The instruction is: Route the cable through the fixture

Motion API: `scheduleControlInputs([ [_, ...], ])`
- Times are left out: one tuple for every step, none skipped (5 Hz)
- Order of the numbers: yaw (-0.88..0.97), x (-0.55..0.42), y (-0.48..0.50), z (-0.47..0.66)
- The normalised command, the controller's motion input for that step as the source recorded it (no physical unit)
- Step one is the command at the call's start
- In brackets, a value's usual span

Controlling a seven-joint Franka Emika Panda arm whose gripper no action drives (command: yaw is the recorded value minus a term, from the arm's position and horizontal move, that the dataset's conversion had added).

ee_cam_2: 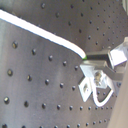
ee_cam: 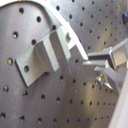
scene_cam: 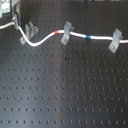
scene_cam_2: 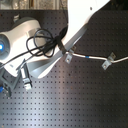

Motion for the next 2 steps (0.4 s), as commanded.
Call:
scheduleControlInputs([
  [-0.16, 0.468, -0.252, -0.55],
  [-0.13, 0.501, -0.212, -0.64],
])
